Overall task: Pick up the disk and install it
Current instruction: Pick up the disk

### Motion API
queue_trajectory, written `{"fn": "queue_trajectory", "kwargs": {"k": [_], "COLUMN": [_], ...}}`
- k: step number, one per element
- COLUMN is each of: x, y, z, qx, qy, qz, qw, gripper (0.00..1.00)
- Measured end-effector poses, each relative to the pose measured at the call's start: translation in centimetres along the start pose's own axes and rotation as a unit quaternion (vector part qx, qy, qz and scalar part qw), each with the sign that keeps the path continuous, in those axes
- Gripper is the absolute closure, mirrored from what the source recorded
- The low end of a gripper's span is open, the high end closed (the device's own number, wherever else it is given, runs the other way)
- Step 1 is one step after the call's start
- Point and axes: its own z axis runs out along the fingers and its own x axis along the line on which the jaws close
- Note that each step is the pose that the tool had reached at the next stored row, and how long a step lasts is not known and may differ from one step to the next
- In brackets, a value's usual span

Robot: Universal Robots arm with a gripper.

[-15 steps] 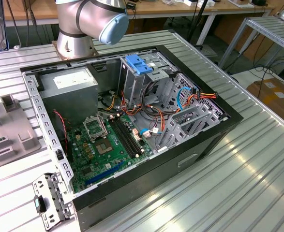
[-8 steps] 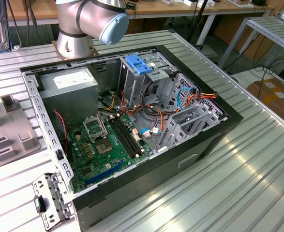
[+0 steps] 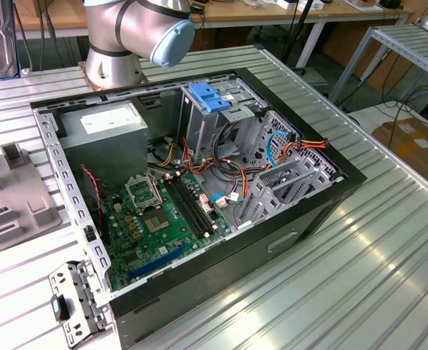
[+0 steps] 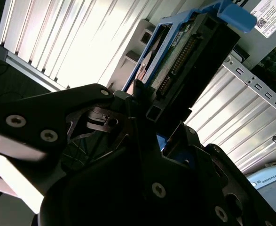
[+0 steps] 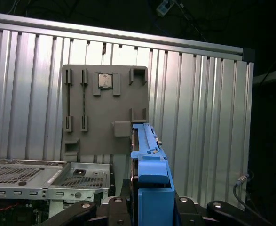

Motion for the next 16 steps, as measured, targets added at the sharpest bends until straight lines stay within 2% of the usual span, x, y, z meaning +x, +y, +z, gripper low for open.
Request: {"fn": "queue_trajectory", "kwargs": {"k": [5,6,8,9,16], "x": [0.24,0.46,1.01,1.10,1.40], "y": [-0.32,-0.60,-1.55,-1.73,-2.20], "z": [-0.01,-0.02,-0.04,-0.05,-0.06], "qx": [0.0000,0.0000,0.0000,0.0000,0.0000], "qy": [0.0000,0.0000,0.0000,0.0000,0.0000], "qz": [0.000,0.000,0.000,0.000,0.000], "qw": [1.00000,1.00000,1.00000,1.00000,1.00000], "gripper": [0.64,0.64,0.64,0.64,0.64]}}
